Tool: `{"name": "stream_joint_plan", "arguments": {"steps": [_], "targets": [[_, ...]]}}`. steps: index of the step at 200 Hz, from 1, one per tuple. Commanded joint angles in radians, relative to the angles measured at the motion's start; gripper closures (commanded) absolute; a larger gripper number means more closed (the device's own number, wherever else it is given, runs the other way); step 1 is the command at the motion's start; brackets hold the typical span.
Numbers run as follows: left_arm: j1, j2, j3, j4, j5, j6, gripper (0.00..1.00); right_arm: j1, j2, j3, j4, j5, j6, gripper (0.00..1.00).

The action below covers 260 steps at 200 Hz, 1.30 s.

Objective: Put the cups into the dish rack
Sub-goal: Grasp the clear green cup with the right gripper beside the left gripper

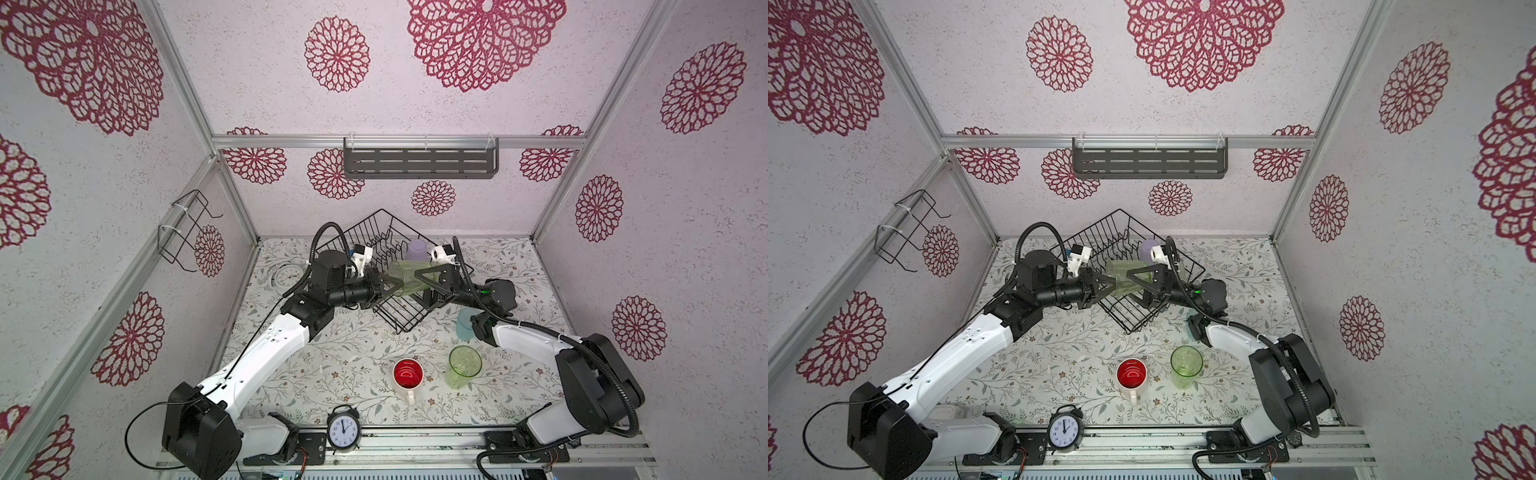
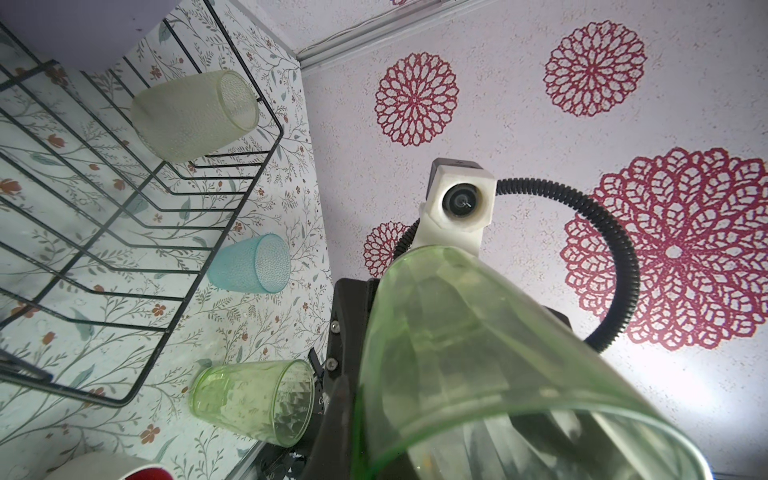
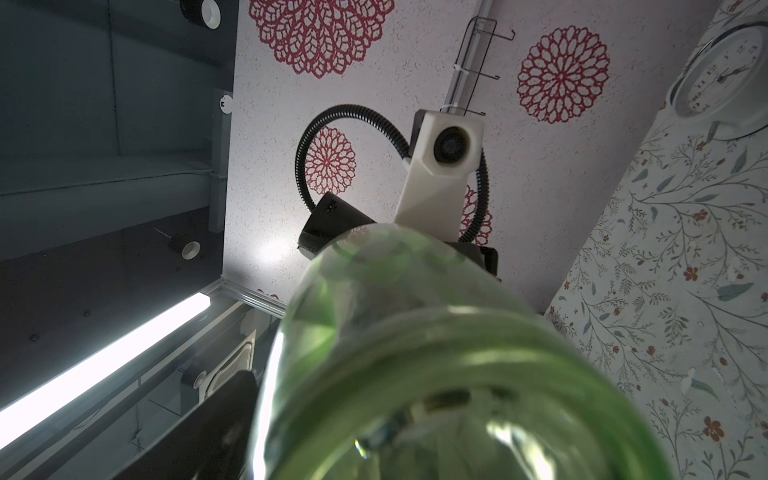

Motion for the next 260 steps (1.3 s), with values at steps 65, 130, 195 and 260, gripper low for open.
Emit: {"name": "stream_joint_plan", "arguments": {"steps": [65, 130, 195, 260], "targets": [[-0.032, -0.004, 0.012, 0.002, 0.074, 0.035, 1.00, -0.027, -0.051, 0.064, -0.156, -0.030, -0.213, 0.10], [-0.028, 0.012, 0.016, 0.003, 0.057, 0.028, 1.00, -0.027, -0.063, 0.067, -0.180, -0.035, -0.229, 0.18], [-0.016, 0.020, 0.016, 0.028, 0.033, 0.017, 0.99, -0.027, -0.064, 0.043, -0.142, -0.022, -0.207, 0.12], [-0.016, 0.043, 0.012, 0.065, 0.047, -0.009, 1.00, -0.027, -0.028, 0.031, 0.001, -0.003, -0.105, 0.12]]}}
